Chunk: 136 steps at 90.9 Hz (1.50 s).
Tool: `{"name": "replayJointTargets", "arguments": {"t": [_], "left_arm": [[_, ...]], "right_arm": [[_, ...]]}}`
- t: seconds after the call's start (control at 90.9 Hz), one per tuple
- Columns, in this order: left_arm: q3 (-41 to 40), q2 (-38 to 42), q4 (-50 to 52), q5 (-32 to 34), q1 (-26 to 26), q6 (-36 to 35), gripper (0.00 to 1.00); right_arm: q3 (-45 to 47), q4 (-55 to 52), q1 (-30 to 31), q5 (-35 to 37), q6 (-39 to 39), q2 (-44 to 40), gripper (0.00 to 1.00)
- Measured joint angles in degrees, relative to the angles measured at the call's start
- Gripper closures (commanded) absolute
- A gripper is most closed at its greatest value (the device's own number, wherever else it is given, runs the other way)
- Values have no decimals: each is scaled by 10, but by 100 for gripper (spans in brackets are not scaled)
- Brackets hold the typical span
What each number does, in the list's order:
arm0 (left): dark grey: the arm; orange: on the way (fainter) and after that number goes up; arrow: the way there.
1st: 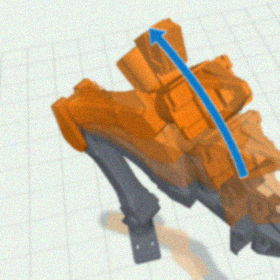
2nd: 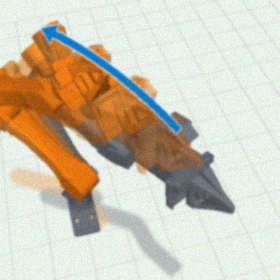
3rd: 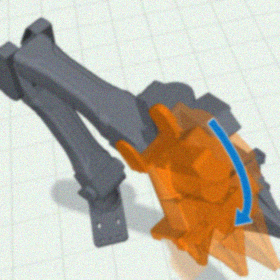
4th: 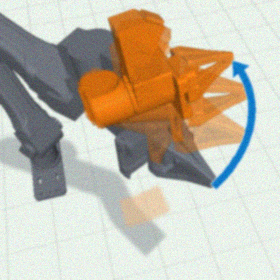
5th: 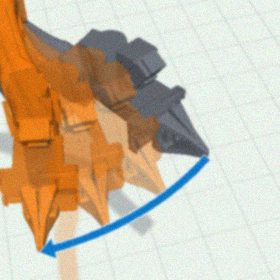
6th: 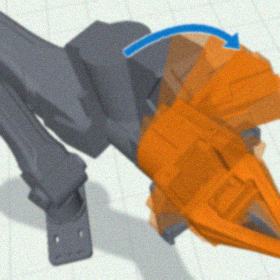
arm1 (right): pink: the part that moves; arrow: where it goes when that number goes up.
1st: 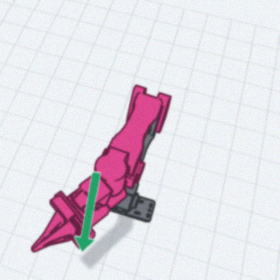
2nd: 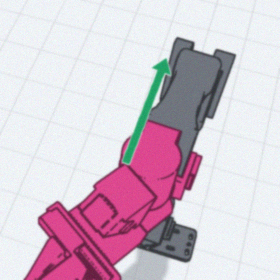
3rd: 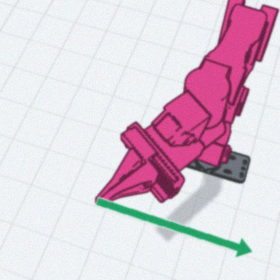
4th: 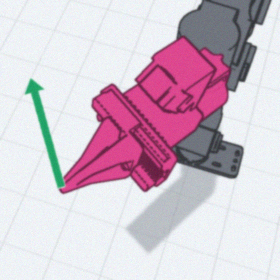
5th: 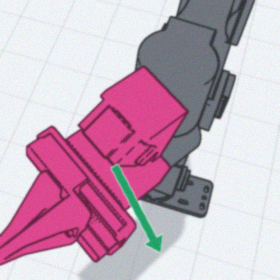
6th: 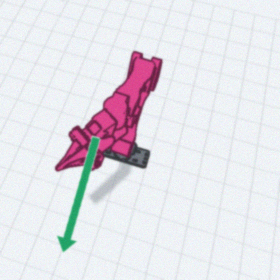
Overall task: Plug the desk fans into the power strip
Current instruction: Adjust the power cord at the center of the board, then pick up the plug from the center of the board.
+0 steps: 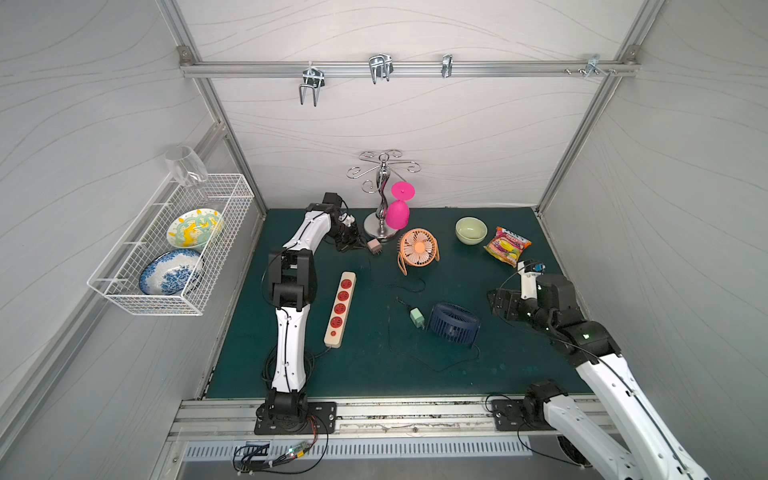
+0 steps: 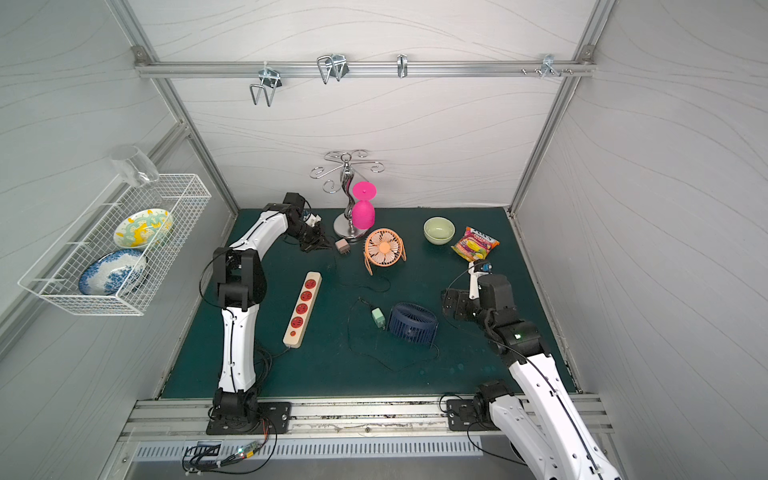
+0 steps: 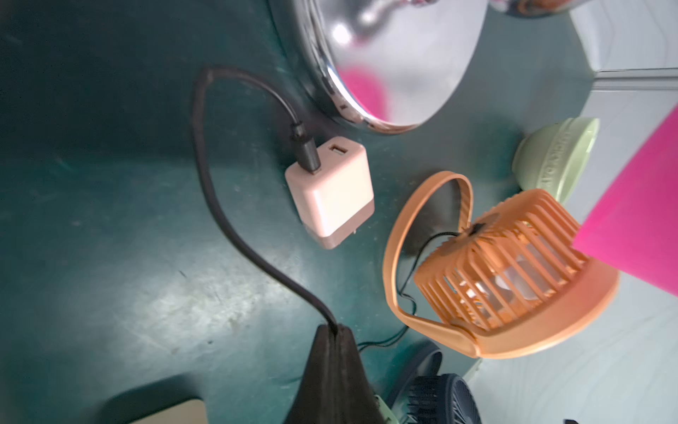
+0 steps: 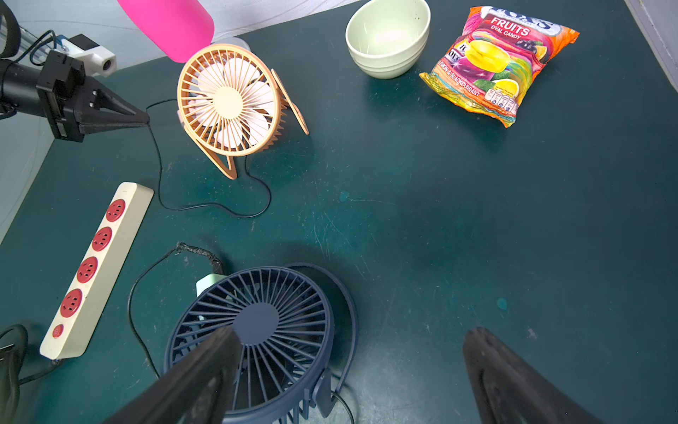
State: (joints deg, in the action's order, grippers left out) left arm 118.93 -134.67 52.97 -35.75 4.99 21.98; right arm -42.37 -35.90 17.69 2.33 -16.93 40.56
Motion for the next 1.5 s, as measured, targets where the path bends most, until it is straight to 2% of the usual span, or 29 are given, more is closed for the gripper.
{"name": "replayJointTargets", "arguments": {"t": [0.297,0.418,0.572,0.627,0.759,0.825,0.88,1.111,1.255,1.365,1.497], "left_arm": [[-183,168,-46,-38,0,28,100],[-282,254,-63,-42,4,30,100],[-382,320,-77,-41,4,26,97],[-418,337,-84,-39,4,22,89],[-495,384,-96,-35,4,14,48],[-520,413,-95,-25,4,10,31],[-530,439,-95,-15,4,1,22],[-536,537,-110,45,-13,-28,7],[-552,577,-136,77,-78,-31,0],[-570,591,-151,99,-129,-27,0],[-582,595,-158,129,-155,-27,0]], "right_arm": [[0,43,29,-46,9,17,4],[-10,75,78,-66,27,61,4],[-52,123,152,-99,90,151,4],[-74,134,170,-113,113,185,4],[-146,150,197,-151,166,282,6],[-180,150,202,-164,184,325,7],[-211,149,206,-171,195,361,7],[-358,144,230,-178,233,514,7],[-472,136,249,-159,229,628,6],[-586,122,262,-129,212,732,5],[-733,88,267,-107,178,852,3]]}}
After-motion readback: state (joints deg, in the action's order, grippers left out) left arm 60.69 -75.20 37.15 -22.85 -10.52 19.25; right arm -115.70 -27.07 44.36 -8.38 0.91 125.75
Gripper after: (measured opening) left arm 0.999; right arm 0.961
